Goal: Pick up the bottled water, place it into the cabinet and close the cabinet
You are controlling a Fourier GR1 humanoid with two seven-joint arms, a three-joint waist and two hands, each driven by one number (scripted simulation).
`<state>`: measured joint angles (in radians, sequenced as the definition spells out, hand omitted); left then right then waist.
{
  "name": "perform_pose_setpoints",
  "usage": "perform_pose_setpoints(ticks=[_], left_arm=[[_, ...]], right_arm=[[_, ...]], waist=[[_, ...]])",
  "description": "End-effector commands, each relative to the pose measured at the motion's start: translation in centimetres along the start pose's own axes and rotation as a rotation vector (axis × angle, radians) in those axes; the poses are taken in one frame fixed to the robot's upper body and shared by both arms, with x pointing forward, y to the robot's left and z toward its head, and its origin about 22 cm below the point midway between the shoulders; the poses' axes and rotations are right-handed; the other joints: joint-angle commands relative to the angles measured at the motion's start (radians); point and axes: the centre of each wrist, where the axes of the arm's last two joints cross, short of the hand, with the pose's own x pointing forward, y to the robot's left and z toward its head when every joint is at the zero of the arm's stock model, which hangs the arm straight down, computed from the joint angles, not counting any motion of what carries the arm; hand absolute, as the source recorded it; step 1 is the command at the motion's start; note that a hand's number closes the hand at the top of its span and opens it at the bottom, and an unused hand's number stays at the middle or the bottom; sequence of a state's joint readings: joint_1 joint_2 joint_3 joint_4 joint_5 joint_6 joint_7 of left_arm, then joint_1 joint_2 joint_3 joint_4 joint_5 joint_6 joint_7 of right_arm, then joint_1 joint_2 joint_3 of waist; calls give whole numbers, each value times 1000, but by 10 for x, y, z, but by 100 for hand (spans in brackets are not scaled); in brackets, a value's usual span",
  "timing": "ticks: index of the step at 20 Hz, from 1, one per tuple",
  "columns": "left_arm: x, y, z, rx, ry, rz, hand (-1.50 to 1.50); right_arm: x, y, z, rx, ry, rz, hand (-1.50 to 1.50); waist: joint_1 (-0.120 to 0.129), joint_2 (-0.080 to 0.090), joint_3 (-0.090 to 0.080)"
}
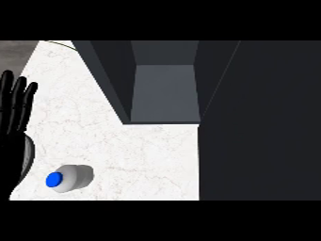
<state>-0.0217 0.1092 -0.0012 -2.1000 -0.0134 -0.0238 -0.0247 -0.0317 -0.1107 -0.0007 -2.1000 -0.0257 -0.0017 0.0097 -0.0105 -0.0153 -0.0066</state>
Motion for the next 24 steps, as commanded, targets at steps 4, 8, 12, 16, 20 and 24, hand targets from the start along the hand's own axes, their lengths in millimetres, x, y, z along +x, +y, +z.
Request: perform_pose_setpoints(ticks=[4, 8, 12, 16, 20, 24], left_arm=[[25, 37, 33, -261, -90, 137, -150], [-3, 46, 62, -352, 116, 352, -150], [28, 81, 87, -389, 107, 384, -150], [51, 94, 107, -402, 132, 399, -150], [50, 115, 108, -370, 167, 378, -150], [56, 119, 107, -388, 197, 380, -150]], right_arm=[[14, -5, 23, -18, 25, 35, -150], [16, 17, 36, 163, 106, -95, -150], [35, 22, 50, 167, 100, -104, -150], [57, 45, 55, 167, 104, -113, -150], [87, 39, 58, 176, 99, -116, -150], [85, 56, 53, 204, 101, -114, -150]], waist=[[22, 7, 5], [27, 8, 3], [29, 8, 6], [32, 8, 6], [16, 12, 6], [15, 13, 6]])
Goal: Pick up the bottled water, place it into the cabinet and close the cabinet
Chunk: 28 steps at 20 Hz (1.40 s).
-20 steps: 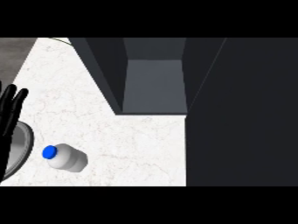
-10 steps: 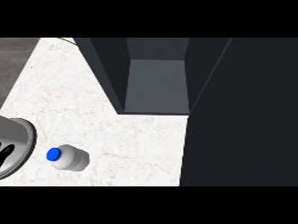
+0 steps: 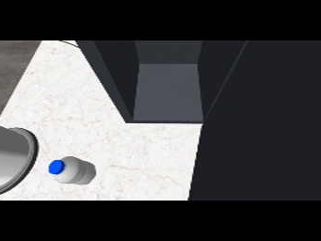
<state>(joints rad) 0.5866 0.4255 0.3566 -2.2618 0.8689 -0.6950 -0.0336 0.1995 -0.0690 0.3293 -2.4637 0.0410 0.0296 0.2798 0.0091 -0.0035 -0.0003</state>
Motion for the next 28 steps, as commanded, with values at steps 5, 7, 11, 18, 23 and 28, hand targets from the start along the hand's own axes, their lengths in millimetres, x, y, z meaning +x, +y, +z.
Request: perform_pose_setpoints(ticks=[5, 7, 11, 18, 23, 28], left_arm=[[-14, 16, 21, 6, 82, -33, -150], [-8, 7, 3, 28, 93, -69, -150], [-14, 22, 4, 13, 98, -104, -150], [-53, 24, -20, 38, 162, -86, -150], [-84, 44, -18, 72, 191, -100, -150], [-118, 43, -15, 87, 266, -112, -150]], right_arm=[[3, 15, -4, -8, -9, -3, -150], [21, 7, -5, -9, -6, -6, -150], [12, 19, 4, -4, -24, 3, -150], [34, 16, 13, -1, 3, -2, -150], [33, 22, 14, 1, -5, -15, -150], [37, 25, 12, 3, -5, -9, -150]], waist=[[-5, 2, 0], [-7, 3, 0], [-12, 1, 0], [-20, 2, 0], [-20, 1, -1], [-19, 1, -1]])
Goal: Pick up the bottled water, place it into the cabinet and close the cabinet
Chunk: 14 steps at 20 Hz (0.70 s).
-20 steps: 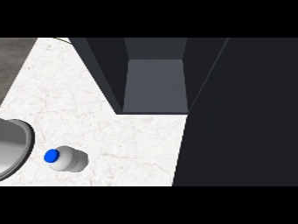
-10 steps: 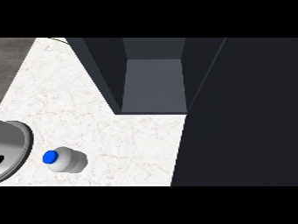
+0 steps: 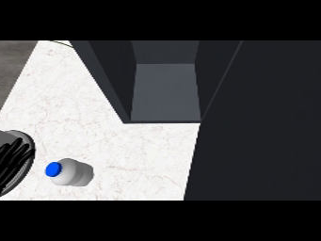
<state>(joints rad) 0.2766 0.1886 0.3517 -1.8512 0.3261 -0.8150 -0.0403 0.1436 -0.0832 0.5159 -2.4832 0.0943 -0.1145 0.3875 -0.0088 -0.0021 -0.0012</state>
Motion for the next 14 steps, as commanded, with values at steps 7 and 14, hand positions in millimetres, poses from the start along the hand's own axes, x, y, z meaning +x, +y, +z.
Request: perform_pose_setpoints(ticks=[7, 14], left_arm=[[-76, 23, -8, 4, 117, 10, -150], [-108, 24, -7, -15, 141, 33, -150]], right_arm=[[10, 2, -1, -29, -35, 71, -150], [21, 1, 4, -36, -34, 95, -150]], waist=[[-2, 2, -1], [-1, 1, -1]])
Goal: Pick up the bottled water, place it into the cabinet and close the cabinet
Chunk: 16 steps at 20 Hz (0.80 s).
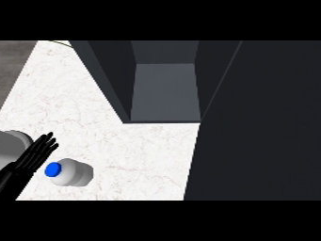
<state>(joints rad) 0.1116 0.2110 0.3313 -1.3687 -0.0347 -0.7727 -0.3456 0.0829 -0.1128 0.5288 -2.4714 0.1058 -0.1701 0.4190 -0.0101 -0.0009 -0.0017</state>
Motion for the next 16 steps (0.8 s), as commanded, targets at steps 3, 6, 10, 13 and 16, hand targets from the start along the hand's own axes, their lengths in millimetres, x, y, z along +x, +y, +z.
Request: perform_pose_setpoints(ticks=[3, 6, 10, 13, 16], left_arm=[[-35, 2, -10, -23, -44, 12, -150], [-51, -1, -15, -26, -26, 37, -150], [-65, -4, -23, -13, -42, 45, -150], [-78, -5, -14, -18, -57, 86, -150], [-86, -13, -38, 4, -80, 62, -150]], right_arm=[[20, 4, 14, -36, -39, 61, -150], [12, 5, 12, -45, -53, 57, -150], [14, 5, 11, -33, -56, 67, -150], [9, 0, 15, -36, -30, 70, -150], [8, -2, 10, -41, -33, 82, -150]], waist=[[-4, -1, -1], [-4, 0, 0], [-3, 0, 0], [-5, 1, 0], [-7, 2, 0]])
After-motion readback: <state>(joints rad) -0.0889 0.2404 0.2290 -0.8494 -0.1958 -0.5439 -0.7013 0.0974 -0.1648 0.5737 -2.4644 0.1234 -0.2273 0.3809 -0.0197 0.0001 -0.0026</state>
